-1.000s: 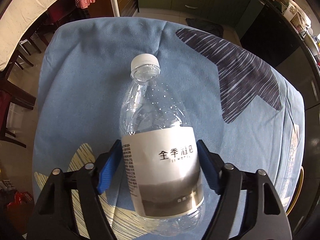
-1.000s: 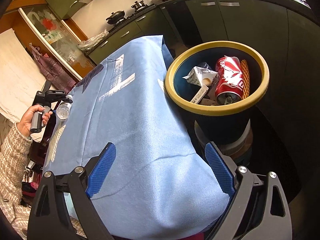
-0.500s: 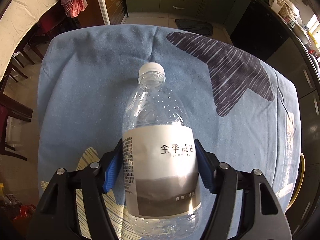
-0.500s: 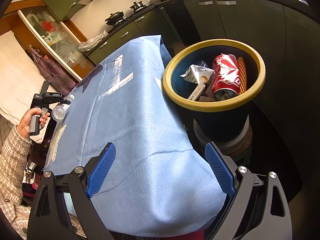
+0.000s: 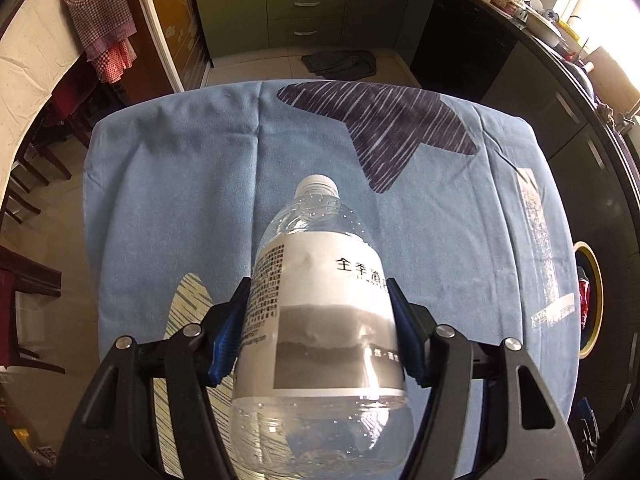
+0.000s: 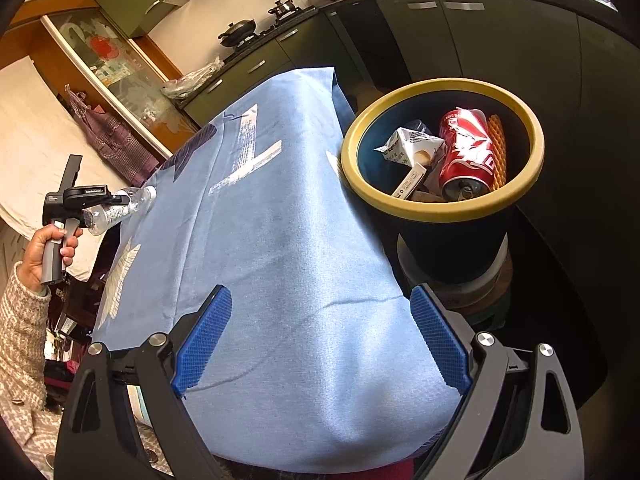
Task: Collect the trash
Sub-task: 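Carry the water bottle over the bin and open the left gripper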
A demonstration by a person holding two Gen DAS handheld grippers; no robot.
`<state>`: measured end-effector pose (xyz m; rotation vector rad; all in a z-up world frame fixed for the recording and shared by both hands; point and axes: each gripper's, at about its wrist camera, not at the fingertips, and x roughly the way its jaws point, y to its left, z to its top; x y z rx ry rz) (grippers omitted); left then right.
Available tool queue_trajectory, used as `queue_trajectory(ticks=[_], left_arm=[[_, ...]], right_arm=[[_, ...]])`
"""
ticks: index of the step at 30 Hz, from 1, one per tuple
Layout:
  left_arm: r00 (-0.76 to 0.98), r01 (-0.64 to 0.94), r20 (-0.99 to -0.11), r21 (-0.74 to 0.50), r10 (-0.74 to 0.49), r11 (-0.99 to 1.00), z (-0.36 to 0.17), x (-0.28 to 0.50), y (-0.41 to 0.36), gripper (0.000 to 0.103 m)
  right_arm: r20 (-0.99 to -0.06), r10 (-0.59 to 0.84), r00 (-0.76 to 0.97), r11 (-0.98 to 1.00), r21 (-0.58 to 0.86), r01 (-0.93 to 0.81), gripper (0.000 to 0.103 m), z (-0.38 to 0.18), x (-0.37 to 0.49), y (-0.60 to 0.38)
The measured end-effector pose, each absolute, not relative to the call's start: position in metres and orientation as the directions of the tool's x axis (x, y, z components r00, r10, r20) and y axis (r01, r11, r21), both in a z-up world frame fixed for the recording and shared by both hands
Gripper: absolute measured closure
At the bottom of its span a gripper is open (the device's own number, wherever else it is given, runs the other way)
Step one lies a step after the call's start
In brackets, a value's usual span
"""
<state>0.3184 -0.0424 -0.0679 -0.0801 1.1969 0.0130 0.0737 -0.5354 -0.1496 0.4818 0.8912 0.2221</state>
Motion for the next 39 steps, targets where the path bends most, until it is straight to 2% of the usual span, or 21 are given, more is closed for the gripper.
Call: queue_trajectory(ticks=[11, 23, 31, 39], left_arm=[[0.401, 0.081, -0.909, -0.085, -0.11, 0.993, -0.037, 0.298, -0.083, 0.041], [0.352, 0.461, -0.876, -0.143, -0.329, 0.876, -0.007, 0.262, -0.262, 0.041], [0.258, 0.614, -0.88, -0.171, -0.4, 0.771, -0.041, 0.262, -0.4, 0.041], [0.252, 0.599, -0.874, -0.196, -0.416, 0.776, -0.095, 0.288, -0.489, 0.04]], right_arm=[[-0.682, 0.37, 0.63, 0.874, 0.486, 0.013, 0.013, -0.143, 0.066, -0.541], [-0.663, 0.305, 0.684, 0.862, 0.497, 0.097, 0.013, -0.138, 0.028, -0.584], [-0.664, 0.258, 0.702, 0.836, 0.518, 0.183, 0.013, -0.147, -0.002, -0.624], [-0.66, 0.212, 0.72, 0.788, 0.551, 0.273, 0.013, -0.163, -0.033, -0.666]])
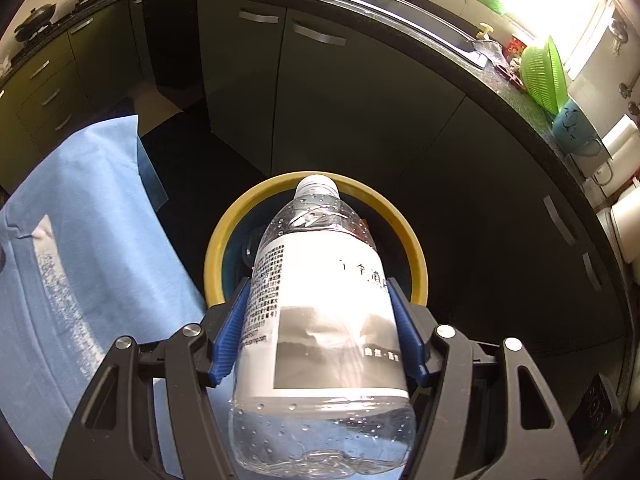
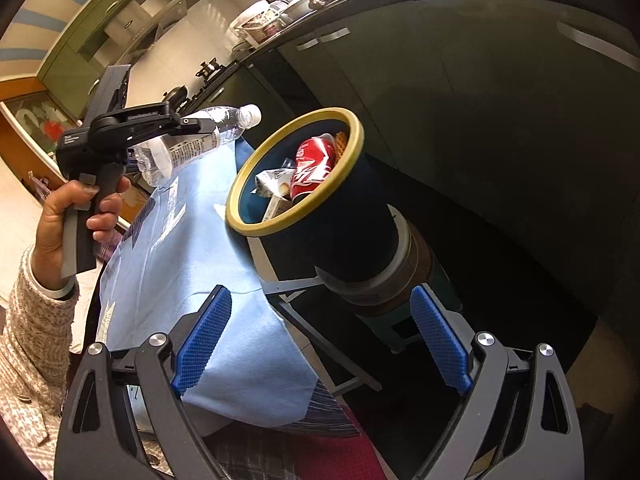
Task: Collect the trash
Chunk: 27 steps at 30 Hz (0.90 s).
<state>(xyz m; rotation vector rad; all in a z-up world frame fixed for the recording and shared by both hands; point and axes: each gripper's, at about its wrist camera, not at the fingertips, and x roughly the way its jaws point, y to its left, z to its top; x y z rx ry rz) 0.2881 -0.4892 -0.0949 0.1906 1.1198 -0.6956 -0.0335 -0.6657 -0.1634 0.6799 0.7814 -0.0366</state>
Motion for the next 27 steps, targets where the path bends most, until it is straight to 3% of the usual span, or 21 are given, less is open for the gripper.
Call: queue_trajectory(ticks=[2, 4, 9, 19, 23, 27], left_arm=[[0.268, 0.584, -0.872, -0.192, -0.411, 0.789, -0.108, 0.298, -0.506, 0.037], [0.292, 0.562, -0.872, -0.177, -0.393, 0.808, -0.12, 0.306, -0.516, 0.023], [0.26, 0.567, -0.878, -0.199, -0.403, 0.8, -0.127, 0.3, -0.513, 0.023], [0.343, 0.627, -0.754, -0.26, -0.56, 0.734, -0.043, 0.244, -0.429, 0.021], [0.357, 0.616, -0.732, -0.283, -0.581, 0.735, -0.032, 0.219, -0.383, 0.015], [0.453, 0.605, -0.687, -0.23, -0.567, 0.762, -0.023, 0.186, -0.325, 0.007]], right_arm=[[-0.662, 0.208, 0.72, 0.777, 0.559, 0.289, 0.013, -0.168, -0.037, -0.673], [-0.662, 0.209, 0.72, 0.77, 0.565, 0.296, 0.013, -0.171, -0.04, -0.677], [-0.654, 0.223, 0.723, 0.765, 0.577, 0.286, 0.013, -0.177, -0.043, -0.678], [-0.643, 0.247, 0.725, 0.764, 0.589, 0.263, 0.013, -0.175, -0.032, -0.667], [-0.642, 0.263, 0.721, 0.778, 0.583, 0.235, 0.013, -0.168, -0.027, -0.653], [-0.639, 0.275, 0.719, 0.79, 0.576, 0.209, 0.013, -0.16, -0.024, -0.635]])
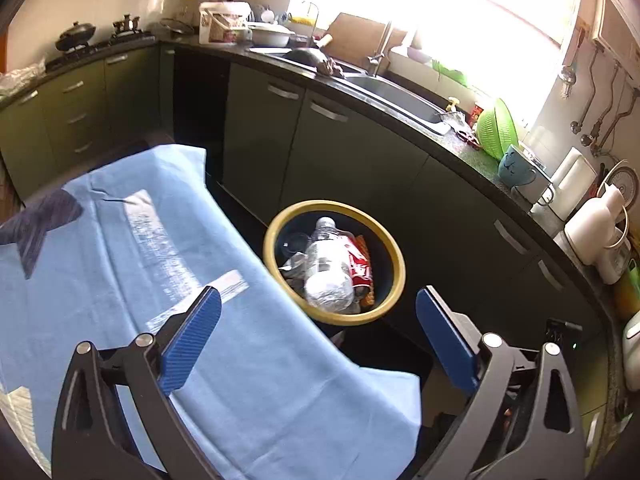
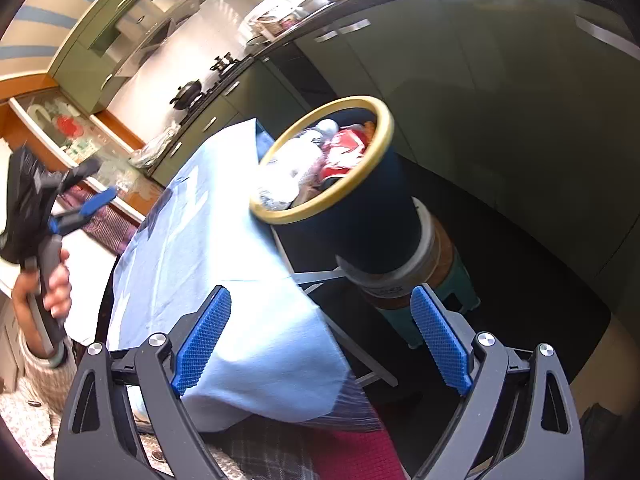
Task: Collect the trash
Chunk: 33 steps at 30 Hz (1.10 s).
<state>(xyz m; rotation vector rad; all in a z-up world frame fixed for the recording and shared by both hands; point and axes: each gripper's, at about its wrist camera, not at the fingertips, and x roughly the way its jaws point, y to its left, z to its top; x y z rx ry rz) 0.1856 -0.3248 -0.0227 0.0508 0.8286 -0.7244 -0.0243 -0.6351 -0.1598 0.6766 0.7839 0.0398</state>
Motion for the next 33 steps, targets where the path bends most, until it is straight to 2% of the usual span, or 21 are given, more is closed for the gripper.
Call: queue_trajectory(ticks=[5, 10, 16, 21, 27, 33], left_arm=[[0.597, 0.562, -0.616, -0.136, -0.514, 0.816, -0.012, 0.139, -0.244, 0.007], [0.687, 0.478, -0.56, -0.134, -0.464, 0.868, -0.004, 0.098, -0.159, 0.007], [0.813, 0.331, -0.5, -0.028, -0.3, 0.943, 0.004, 0.041, -0.088, 0.007], [0.882, 0.193, -0.435, -0.014, -0.179, 0.981, 0.009, 0.001, -0.038, 0.007], [0.889, 0.123, -0.435, -0.076, -0.144, 0.99, 0.005, -0.029, 0.002, 0.007], [0.894, 0.074, -0.438, -0.059, -0.092, 0.996, 0.002, -0.041, 0.016, 0.007]], right_arm=[[-0.644, 0.3, 0.704, 0.824, 0.547, 0.149, 0.013, -0.144, -0.016, -0.597], [-0.647, 0.327, 0.689, 0.878, 0.478, 0.032, 0.012, -0.117, -0.001, -0.541], [-0.625, 0.338, 0.704, 0.92, 0.377, -0.108, 0.01, -0.084, 0.008, -0.47], [-0.604, 0.281, 0.746, 0.954, 0.263, -0.145, 0.009, -0.057, -0.001, -0.425], [-0.572, 0.192, 0.797, 0.981, 0.143, -0.133, 0.005, -0.032, -0.031, -0.392], [-0.559, 0.129, 0.819, 0.992, 0.067, -0.11, 0.005, -0.023, -0.057, -0.376]])
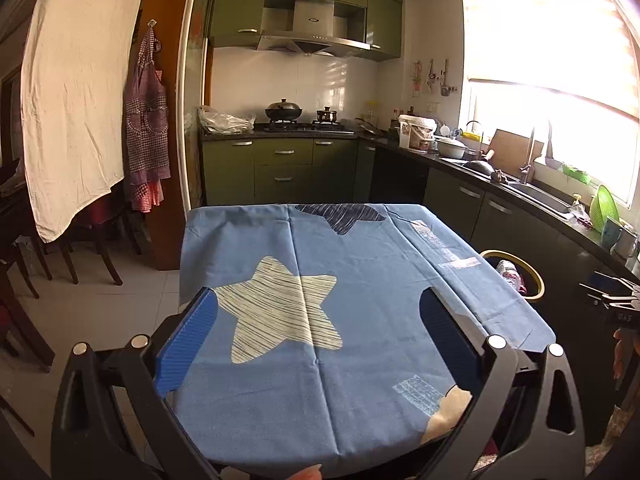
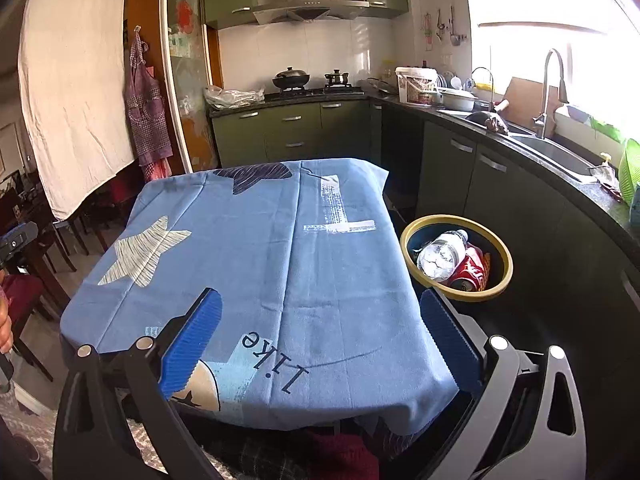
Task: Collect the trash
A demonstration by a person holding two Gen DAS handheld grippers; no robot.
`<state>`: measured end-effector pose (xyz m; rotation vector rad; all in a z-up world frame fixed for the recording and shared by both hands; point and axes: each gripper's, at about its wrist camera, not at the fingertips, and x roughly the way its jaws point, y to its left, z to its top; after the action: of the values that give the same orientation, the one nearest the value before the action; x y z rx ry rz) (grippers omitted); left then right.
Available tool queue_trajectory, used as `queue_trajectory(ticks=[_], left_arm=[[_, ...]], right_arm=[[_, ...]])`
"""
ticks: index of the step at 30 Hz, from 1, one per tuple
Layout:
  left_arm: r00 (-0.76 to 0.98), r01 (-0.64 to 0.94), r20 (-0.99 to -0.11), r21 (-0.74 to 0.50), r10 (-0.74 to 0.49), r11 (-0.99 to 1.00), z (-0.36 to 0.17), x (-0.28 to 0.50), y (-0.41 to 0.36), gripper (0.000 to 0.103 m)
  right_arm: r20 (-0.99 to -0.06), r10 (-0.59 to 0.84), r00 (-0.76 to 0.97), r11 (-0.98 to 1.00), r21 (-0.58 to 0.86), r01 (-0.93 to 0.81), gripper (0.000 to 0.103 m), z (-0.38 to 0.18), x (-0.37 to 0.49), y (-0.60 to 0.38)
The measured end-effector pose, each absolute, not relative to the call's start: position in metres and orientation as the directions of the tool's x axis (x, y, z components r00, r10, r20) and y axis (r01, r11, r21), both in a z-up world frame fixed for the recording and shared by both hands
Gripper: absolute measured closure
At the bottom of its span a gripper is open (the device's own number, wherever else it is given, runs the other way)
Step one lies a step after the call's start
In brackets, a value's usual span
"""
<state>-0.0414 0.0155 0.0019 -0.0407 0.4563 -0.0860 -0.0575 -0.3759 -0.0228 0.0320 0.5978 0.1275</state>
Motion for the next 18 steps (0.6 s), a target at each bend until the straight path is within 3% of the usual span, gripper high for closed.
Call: queue_trajectory(ticks=[8, 18], left_arm=[[0.905, 0.081, -0.414, -0.067, -0.101, 0.994, 0.011, -0.05, 0.018, 0.007], [0.911, 0.09, -0.402, -0.032, -0.096, 0.995, 0.016, -0.055, 0.007, 0.007]], right_arm=[[-0.535, 0.039, 0.844, 0.999, 0.003, -0.044, 0.005, -0.017, -0.073, -0.381], [-0.536, 0.047, 0.843, 0.999, 0.006, -0.052, 0.005, -0.016, -0.073, -0.382]])
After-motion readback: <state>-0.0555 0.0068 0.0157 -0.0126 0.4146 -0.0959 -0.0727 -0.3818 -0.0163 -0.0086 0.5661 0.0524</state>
